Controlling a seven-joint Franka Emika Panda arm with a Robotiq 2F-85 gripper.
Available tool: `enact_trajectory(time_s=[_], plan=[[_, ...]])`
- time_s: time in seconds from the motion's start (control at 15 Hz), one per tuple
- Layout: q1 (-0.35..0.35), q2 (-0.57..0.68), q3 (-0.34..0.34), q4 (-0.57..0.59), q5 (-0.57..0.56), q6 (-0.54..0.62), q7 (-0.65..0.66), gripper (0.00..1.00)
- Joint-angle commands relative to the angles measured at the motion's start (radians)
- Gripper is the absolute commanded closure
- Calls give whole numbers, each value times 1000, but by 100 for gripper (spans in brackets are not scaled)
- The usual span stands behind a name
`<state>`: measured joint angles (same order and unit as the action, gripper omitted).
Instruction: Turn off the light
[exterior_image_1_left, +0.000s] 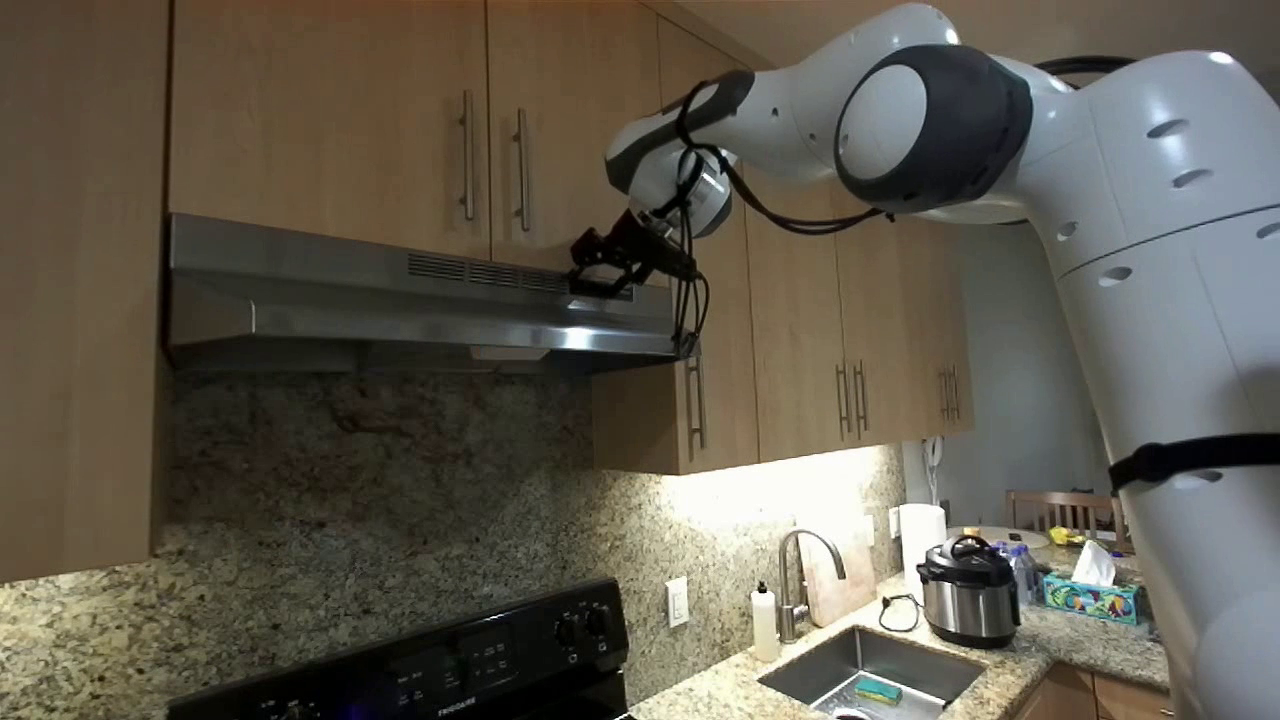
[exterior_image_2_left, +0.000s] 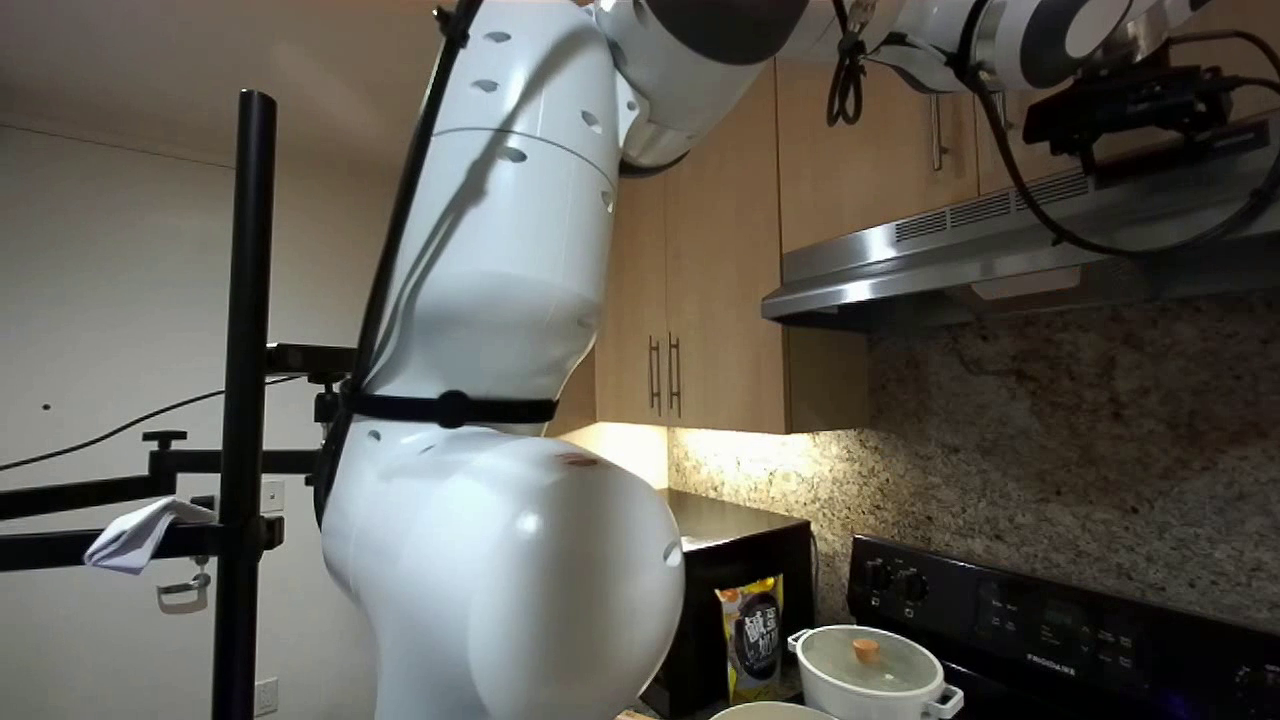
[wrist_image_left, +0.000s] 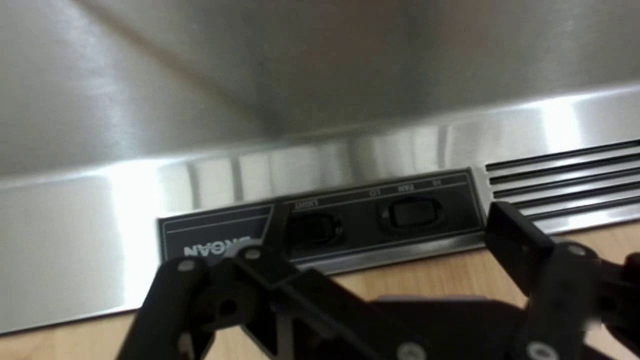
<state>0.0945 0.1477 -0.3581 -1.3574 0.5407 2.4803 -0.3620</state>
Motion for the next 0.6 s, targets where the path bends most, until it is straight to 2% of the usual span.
enact_trajectory(time_s=[0.0, 0.27, 0.53], plan=[[-6, 46, -19, 65, -25, 19, 40, 0], [-1, 49, -29, 68, -23, 13, 48, 0], [14, -3, -25, 1, -30, 14, 43, 0]])
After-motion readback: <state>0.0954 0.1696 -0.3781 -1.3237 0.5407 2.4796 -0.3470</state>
